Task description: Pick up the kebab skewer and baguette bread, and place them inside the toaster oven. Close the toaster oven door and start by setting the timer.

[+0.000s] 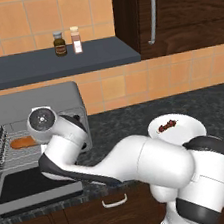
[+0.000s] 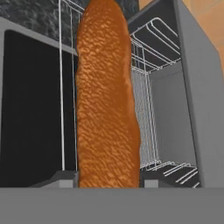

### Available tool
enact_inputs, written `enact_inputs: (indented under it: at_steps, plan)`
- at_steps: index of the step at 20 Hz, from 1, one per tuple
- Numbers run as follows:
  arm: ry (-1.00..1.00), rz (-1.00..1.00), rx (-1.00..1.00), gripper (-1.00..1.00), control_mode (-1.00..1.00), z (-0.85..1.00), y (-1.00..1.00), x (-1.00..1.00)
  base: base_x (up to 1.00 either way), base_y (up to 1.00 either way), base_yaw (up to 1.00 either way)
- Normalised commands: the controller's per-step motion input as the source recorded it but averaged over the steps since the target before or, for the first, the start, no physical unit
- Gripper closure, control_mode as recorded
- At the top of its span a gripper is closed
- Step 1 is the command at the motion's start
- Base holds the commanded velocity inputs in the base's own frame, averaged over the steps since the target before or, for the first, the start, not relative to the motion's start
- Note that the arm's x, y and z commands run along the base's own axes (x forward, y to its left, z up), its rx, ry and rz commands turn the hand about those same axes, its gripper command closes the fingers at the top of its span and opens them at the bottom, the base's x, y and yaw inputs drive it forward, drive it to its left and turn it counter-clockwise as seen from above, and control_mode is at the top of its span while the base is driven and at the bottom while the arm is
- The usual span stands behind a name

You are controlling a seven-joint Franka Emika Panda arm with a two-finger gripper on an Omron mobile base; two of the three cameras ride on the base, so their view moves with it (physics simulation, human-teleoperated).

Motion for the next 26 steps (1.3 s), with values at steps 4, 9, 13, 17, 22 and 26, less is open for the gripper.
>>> enact_inputs:
  at_steps: [4,9,13,17,22,26]
  plan:
    - [0.01,0.0,0.0,1.0,-1.0,0.0,0.09,0.42,0.0,0.0,0.0]
    - [0.09,0.0,-0.01,1.0,-1.0,-0.05,0.33,0.42,0.0,0.0,0.0]
    - [0.02,0.0,0.0,1.0,-1.0,-0.14,0.2,0.4,0.0,0.0,0.0]
    - [0.0,0.0,0.0,1.0,-1.0,-0.26,0.26,0.25,0.0,0.0,0.0]
    - [0.01,0.0,-0.01,1.0,-1.0,-0.11,0.33,0.4,0.0,0.0,0.0]
    - [0.02,0.0,0.0,1.0,-1.0,-0.07,0.24,0.39,0.0,0.0,0.0]
